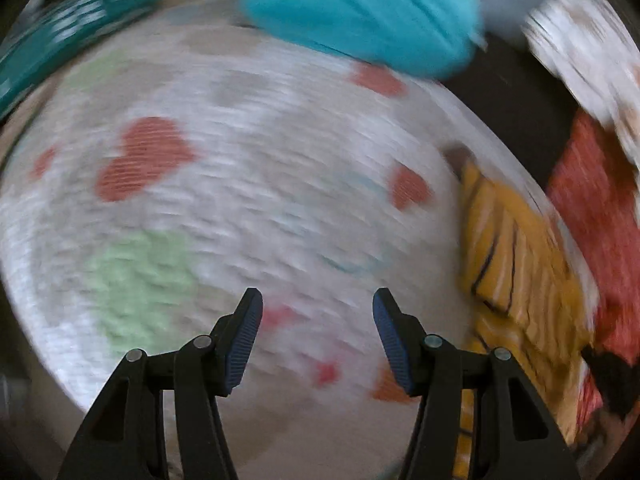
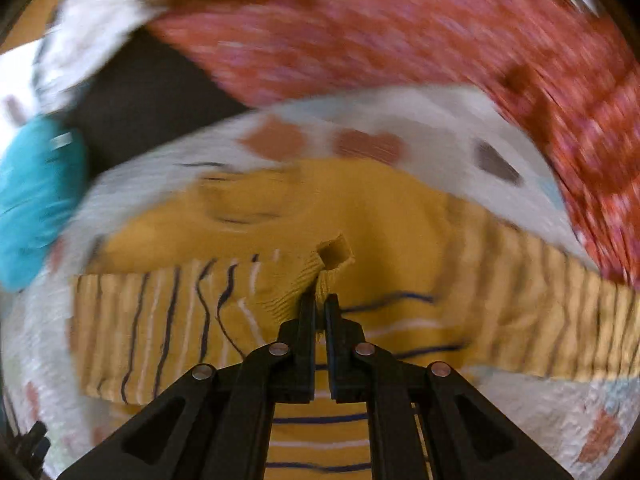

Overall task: Fold small clothes
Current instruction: 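Lay the held sleeve across the sweater body and release it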

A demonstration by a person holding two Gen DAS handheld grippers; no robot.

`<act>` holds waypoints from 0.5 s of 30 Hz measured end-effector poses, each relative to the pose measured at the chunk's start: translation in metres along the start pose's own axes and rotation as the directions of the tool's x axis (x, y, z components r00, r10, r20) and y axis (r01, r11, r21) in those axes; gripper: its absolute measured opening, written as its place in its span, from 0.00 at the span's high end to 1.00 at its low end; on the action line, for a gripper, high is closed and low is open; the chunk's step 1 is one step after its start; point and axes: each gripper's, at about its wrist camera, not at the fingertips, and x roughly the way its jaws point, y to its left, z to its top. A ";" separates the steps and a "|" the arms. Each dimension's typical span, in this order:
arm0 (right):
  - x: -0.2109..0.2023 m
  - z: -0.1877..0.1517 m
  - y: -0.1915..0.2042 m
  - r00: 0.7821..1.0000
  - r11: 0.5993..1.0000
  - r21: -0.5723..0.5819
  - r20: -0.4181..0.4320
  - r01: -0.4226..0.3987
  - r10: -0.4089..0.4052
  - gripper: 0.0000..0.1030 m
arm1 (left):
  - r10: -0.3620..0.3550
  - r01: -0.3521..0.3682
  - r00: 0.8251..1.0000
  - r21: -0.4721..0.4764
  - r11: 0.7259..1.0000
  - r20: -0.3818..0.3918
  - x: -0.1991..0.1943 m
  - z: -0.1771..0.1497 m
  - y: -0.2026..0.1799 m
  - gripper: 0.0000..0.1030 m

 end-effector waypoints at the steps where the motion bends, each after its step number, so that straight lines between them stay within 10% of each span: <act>1: 0.005 0.000 -0.010 1.000 1.000 0.014 -0.009 0.014 -0.014 0.96 | -0.034 0.035 0.999 0.031 0.999 -0.028 0.005 -0.004 -0.009 0.45; 5: 0.032 -0.005 -0.051 0.999 0.997 0.068 -0.039 0.040 -0.037 0.95 | -0.175 0.195 0.963 0.082 0.977 -0.206 0.036 -0.024 -0.042 0.45; 15: -0.019 -0.053 -0.114 0.989 0.982 0.131 -0.049 -0.133 0.141 0.64 | -0.159 0.223 0.946 0.211 0.952 -0.281 0.052 -0.045 -0.077 0.41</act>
